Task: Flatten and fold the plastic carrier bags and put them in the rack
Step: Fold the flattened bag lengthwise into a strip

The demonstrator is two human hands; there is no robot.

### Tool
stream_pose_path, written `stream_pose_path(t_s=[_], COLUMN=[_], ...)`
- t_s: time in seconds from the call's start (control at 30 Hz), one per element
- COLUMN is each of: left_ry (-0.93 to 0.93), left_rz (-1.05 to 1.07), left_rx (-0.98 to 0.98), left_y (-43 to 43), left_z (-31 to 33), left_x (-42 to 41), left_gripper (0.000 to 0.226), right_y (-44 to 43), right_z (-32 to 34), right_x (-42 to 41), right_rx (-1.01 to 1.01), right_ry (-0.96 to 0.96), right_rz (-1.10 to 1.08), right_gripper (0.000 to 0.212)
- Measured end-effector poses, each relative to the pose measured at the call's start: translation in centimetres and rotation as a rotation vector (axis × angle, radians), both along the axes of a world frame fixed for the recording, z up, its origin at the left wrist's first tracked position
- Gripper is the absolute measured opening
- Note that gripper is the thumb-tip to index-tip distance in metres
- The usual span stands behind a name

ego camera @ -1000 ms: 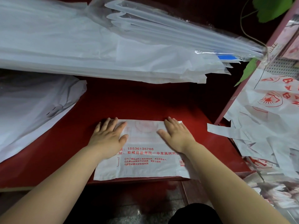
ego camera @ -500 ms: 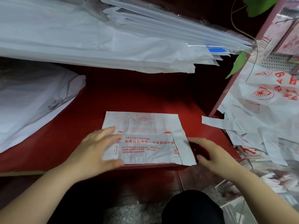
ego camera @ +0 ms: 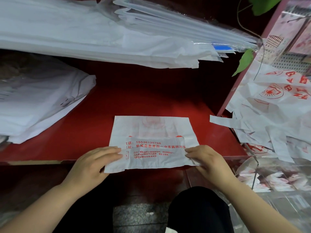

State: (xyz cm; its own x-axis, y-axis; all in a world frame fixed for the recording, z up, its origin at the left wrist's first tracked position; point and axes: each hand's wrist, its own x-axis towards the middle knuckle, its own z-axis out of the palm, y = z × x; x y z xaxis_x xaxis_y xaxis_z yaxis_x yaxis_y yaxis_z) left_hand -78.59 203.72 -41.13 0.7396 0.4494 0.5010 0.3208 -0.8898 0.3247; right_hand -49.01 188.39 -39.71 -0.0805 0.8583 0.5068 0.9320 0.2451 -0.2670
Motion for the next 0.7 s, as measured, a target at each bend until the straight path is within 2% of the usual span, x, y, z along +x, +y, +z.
stream_pose_path(t_s=[0.07,0.13,0.2,0.3,0.4,0.43,0.47,0.53,0.57,0.63,0.7], left_ry=[-0.016,0.042,0.094,0.16,0.084,0.038,-0.012,-0.091,-0.119,-0.154,-0.192], left_rz=[-0.008,0.0,0.005,0.0,0.014,0.02,0.037,0.117,0.161,0.198,0.221], left_rx=[0.014,0.043,0.072,0.065,0.087,0.051,-0.019,-0.206,-0.326,-0.496,-0.575], left_y=[0.2,0.7,1.4,1.6,1.7,1.7,1.8,1.2,0.8,0.4,0.3], left_z=[-0.1,0.0,0.2,0.6,0.2,0.0,-0.3,0.0,0.9,2.0,2.6], left_x=[-0.5,-0.7,-0.6,-0.1,0.0,-0.1,-0.2,-0.1,0.1,0.8,1.6], left_gripper=[0.032,0.043,0.042,0.038,0.032,0.029,0.039,0.075,0.08,0.067,0.046], right_y=[-0.7,-1.2,-1.5,-1.2,-0.9,-0.8,-0.8,-1.0,-1.2,-1.0,-0.5], right_z=[0.1,0.2,0.2,-0.1,-0.5,-0.4,-0.4,-0.3,-0.2,0.2,0.7], right_x=[0.0,0.6,1.5,2.2,2.0,1.9,1.8,1.4,1.1,0.8,0.5], right_rx=[-0.016,-0.058,-0.091,-0.08,-0.003,0.017,0.026,0.03,0.034,0.036,0.045], right_ry=[-0.026,-0.082,-0.093,-0.159,-0.139,-0.076,-0.004,0.186,0.279,0.38,0.399], right_rz=[-0.025,-0.077,-0.115,-0.126,-0.107,-0.109,-0.113,-0.147,-0.17,-0.242,-0.322], right_gripper=[0.043,0.057,0.064,0.057,0.041,0.039,0.04,0.037,0.035,0.02,0.016])
